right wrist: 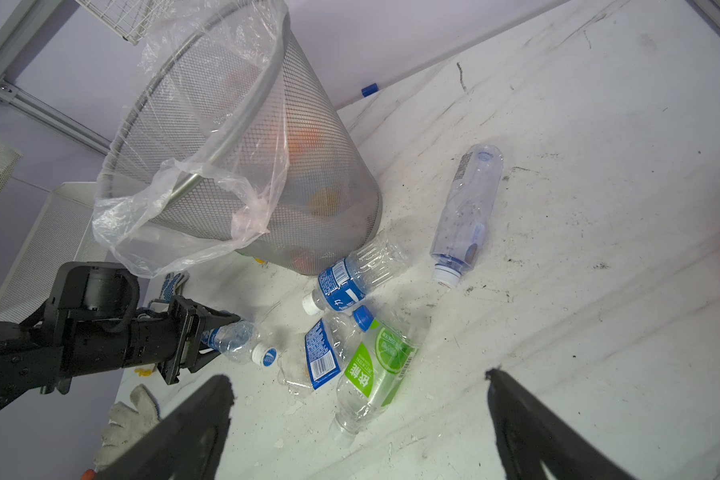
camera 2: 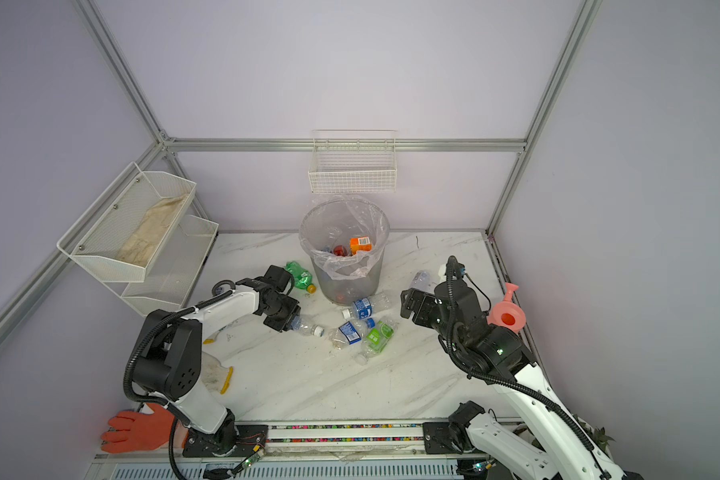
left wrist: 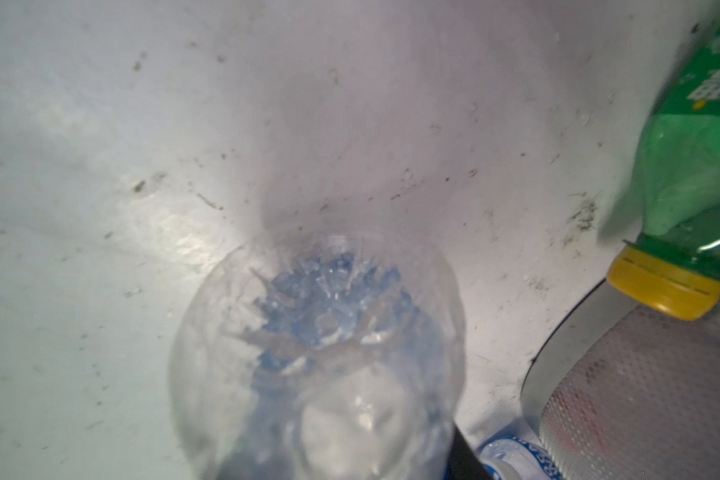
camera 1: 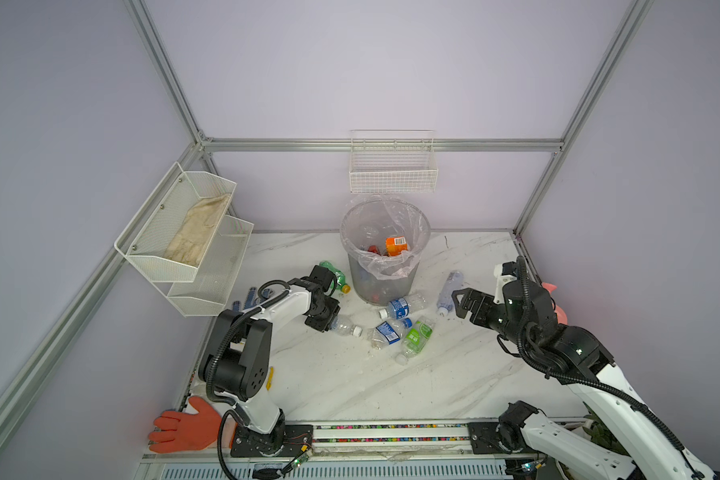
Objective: Throw the plastic bottles in the bin
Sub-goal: 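Lower the left gripper onto the blue-labelled clear bottle beside the bin and close it, then lift the blue-labelled bottle with the left gripper and carry it over the bin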
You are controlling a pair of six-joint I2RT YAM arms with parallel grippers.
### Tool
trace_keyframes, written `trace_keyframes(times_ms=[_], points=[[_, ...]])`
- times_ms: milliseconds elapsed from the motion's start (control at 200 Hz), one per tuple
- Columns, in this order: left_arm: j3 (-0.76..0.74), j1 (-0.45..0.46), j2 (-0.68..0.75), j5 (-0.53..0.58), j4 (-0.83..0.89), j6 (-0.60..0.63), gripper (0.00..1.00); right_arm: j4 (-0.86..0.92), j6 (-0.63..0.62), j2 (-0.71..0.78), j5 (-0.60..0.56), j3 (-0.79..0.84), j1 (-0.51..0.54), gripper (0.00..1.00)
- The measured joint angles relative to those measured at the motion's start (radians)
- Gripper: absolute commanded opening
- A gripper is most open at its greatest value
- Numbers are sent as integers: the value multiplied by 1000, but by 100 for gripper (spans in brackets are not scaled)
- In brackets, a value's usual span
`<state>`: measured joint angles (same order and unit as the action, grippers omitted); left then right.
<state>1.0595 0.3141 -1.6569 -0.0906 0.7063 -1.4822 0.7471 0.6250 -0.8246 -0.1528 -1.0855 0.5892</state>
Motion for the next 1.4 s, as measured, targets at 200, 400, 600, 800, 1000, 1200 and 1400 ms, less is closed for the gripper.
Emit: trace_keyframes(times_ms=[200, 400, 600, 800, 1000, 1200, 1400], points=[[-31, 0, 152, 18, 29, 5, 3, 2, 11, 8, 6, -3, 0, 97], [-31, 0, 350, 67, 55, 12, 3, 2, 22, 22, 15, -3, 0, 97], [-29, 0, 496, 156, 98, 90, 4, 1, 25, 58, 26, -3, 0, 97], [12, 20, 630, 231, 113, 241, 1, -11, 26, 81, 51, 20, 0, 97], [138, 90, 705, 288, 108, 408, 0, -29, 36, 78, 86, 50, 0, 97], [294, 178, 723, 323, 60, 578, 0, -44, 43, 79, 105, 56, 0, 97], [431, 245, 681, 346, 39, 716, 0, -63, 51, 79, 122, 71, 0, 97]])
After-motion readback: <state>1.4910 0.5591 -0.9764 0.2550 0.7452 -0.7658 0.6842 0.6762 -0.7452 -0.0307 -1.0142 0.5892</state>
